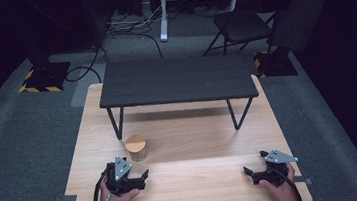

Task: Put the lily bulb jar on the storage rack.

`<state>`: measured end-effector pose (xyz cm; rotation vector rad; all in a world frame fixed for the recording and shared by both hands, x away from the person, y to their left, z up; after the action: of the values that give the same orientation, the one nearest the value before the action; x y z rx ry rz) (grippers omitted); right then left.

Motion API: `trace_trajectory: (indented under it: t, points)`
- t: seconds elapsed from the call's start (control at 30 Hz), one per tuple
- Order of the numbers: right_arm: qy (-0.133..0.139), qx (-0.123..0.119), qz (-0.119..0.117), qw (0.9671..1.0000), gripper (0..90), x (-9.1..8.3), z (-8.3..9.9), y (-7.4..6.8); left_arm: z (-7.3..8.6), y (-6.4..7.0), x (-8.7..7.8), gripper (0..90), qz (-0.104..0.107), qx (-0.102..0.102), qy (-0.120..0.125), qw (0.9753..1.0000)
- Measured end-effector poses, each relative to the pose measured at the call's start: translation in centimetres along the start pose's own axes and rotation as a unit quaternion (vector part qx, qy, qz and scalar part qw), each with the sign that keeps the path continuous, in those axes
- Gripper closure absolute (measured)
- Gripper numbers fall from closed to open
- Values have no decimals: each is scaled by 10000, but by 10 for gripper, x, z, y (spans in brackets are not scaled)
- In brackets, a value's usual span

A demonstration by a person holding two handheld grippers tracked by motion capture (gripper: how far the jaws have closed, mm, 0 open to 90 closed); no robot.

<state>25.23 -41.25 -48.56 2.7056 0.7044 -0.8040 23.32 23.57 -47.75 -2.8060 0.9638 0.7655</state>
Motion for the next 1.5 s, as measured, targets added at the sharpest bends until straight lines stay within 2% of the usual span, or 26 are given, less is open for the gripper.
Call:
trace_trajectory:
  t: [0.07, 0.13, 0.27, 0.3, 0.43, 0.6, 0.67, 0.9, 0.97, 1.1, 1.2, 1.27, 1.4, 1.5]
  points:
    - [0, -1, -1, 10000, 0, 0, 0, 0, 0, -5, 0, 56, 43, -75, 42, 10000]
    - [-1, -1, -2, 10000, 0, 0, 0, 0, -3, -6, -1, 54, -28, -52, 34, 10000]
    - [0, 0, -1, 10000, 0, 0, 0, 0, -5, -10, -2, 42, -73, -131, 100, 9998]
    - [0, -1, -1, 10000, 0, 0, 0, 0, -7, -11, -1, 35, -87, -92, 91, 9999]
    - [-1, 7, 10, 10000, 0, 0, 0, -1, -13, -14, -1, 37, -31, -54, 135, 9999]
    - [-1, 9, 12, 10000, 0, 0, 0, -1, -24, -21, 3, 42, 21, -157, 112, 9998]
    - [0, 9, 12, 10000, 0, 0, 0, -1, -24, -25, 4, 50, 119, -196, 170, 9996]
    - [-2, 9, 11, 10000, 0, 0, 0, -1, -32, -26, 9, 55, 127, -86, 126, 9998]
    - [-2, 10, 11, 10000, 0, 0, 0, -1, -32, -27, 11, 59, 147, -107, 202, 9996]
    - [1, 2, 2, 10000, 0, 0, 0, 0, -30, -30, 16, 91, 111, -180, 224, 9995]
    - [2, -1, 3, 10000, 0, 0, 0, 0, -29, -31, 19, 115, 93, -178, 222, 9996]
    - [3, -4, -5, 10000, 0, 0, 0, 0, -28, -29, 20, 166, 66, -95, 273, 9996]
    - [4, -6, -5, 10000, 0, 0, 0, 0, -27, -25, 24, 198, -11, -46, 348, 9994]
    - [3, -10, -16, 10000, 0, 0, 0, 0, -26, -27, 26, 207, -4, -117, 345, 9993]
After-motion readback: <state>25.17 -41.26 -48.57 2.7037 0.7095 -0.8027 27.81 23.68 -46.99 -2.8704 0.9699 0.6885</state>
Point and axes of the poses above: each handheld gripper's, and its own axes: x roughly forward along the jaws, z roughly out of its underside, y roughly to its right, the point moved 1 cm from there along x, roughly forward along the jaws, and after that the axes turned 7 degrees about z, right-handed, at the moved point
